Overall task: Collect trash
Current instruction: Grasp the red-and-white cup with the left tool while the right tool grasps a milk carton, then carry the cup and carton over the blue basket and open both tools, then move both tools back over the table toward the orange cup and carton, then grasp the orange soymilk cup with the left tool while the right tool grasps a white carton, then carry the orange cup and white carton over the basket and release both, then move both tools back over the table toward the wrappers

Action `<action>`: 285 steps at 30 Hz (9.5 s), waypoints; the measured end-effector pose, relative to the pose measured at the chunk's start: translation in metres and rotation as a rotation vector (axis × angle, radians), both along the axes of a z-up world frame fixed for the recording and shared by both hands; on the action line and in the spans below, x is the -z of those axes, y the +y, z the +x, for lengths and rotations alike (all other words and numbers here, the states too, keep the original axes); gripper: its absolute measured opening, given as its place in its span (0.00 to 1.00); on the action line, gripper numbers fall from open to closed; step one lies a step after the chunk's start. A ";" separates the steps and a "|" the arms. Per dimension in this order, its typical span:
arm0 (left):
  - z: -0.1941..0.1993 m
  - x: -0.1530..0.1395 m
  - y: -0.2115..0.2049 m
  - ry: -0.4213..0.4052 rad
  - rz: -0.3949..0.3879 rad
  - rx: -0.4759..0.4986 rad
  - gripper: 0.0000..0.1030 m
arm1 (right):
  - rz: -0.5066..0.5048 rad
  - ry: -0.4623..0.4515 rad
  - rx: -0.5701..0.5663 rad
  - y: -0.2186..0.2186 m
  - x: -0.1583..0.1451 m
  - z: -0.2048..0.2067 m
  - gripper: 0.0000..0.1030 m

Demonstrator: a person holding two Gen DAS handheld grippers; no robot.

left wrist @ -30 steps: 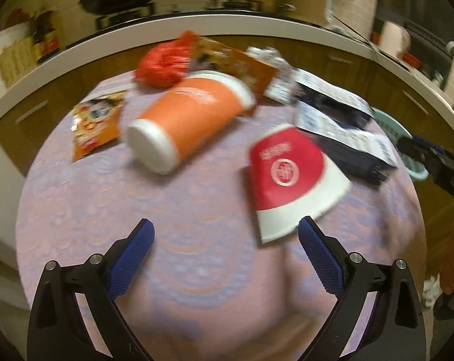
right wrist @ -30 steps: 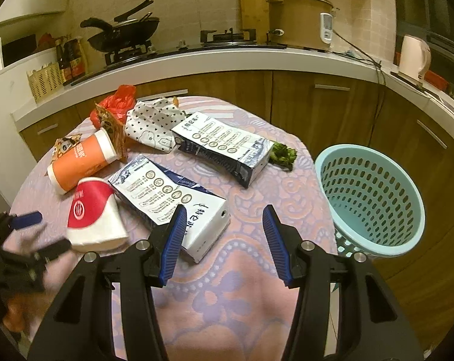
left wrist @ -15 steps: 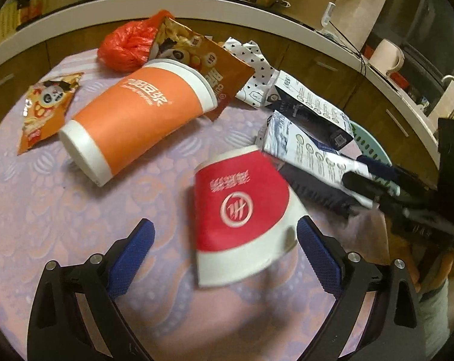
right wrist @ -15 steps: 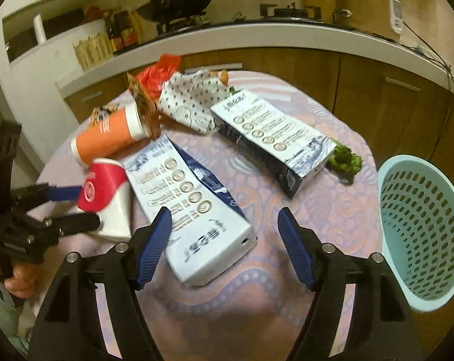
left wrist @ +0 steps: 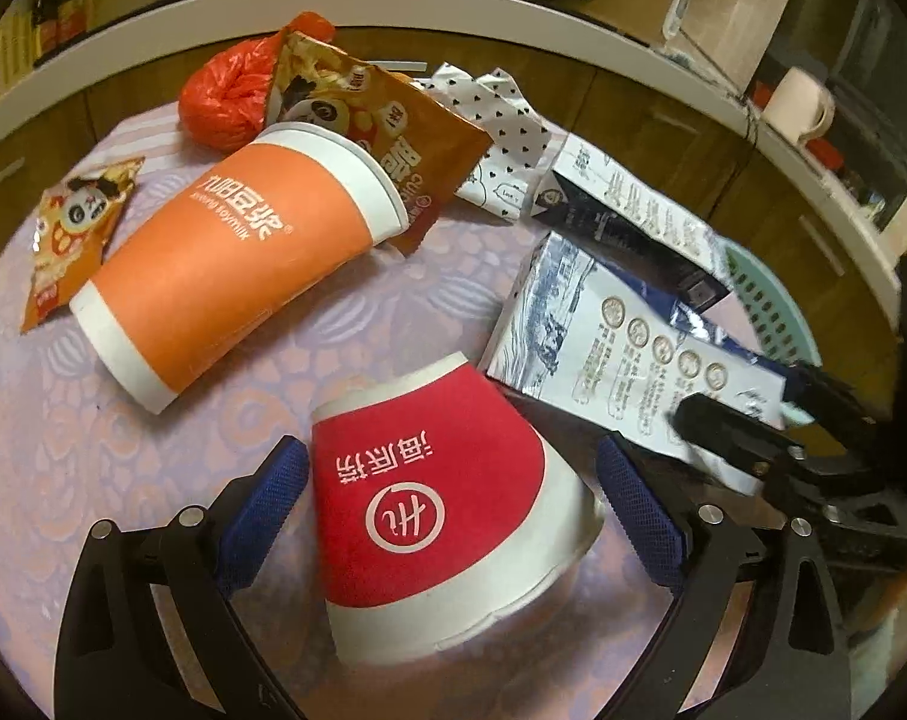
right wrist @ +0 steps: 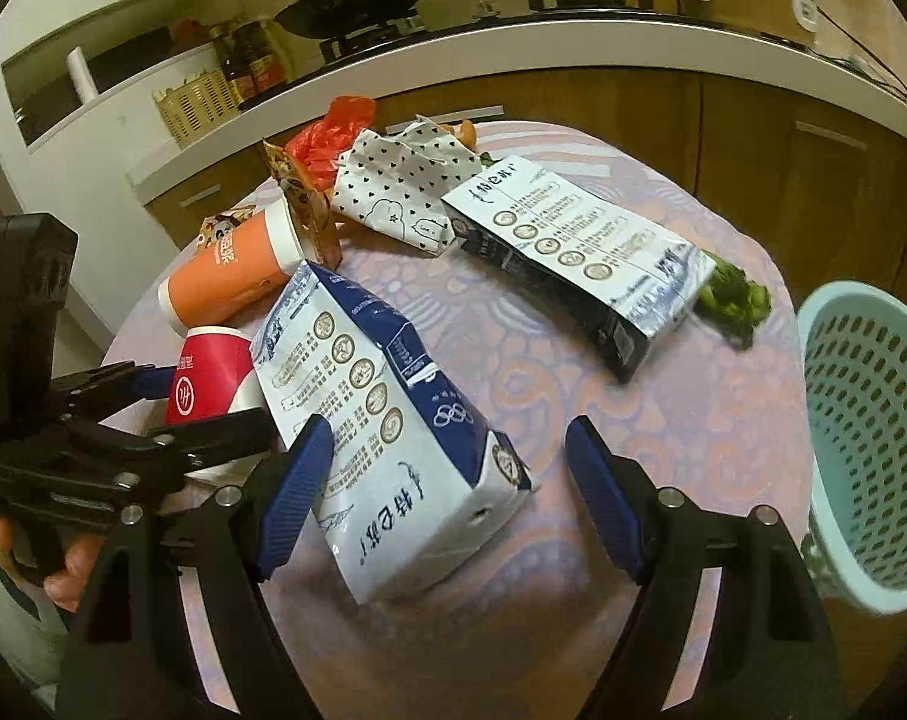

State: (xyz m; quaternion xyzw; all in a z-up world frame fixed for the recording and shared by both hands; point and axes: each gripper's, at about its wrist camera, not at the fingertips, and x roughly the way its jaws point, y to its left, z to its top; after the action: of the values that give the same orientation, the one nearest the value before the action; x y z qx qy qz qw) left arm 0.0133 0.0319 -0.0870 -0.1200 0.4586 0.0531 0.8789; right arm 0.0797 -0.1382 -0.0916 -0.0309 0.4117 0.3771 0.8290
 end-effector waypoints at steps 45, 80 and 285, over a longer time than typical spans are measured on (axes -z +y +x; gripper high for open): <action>0.059 -0.087 -0.127 -0.215 0.012 0.341 0.60 | -0.011 -0.248 0.516 -0.164 -0.055 0.008 0.34; 0.179 0.009 -0.253 -0.032 -0.067 0.463 0.75 | -0.124 0.117 0.795 -0.254 0.055 0.075 0.47; 0.057 -0.044 0.049 -0.197 0.053 -0.262 0.75 | -0.103 -0.016 0.282 0.005 0.018 0.045 0.36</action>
State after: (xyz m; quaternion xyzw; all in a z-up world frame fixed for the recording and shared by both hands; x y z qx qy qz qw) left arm 0.0706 0.0808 -0.0432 -0.1600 0.3491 0.1673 0.9080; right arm 0.1251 -0.1329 -0.1099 -0.0185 0.4240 0.2349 0.8744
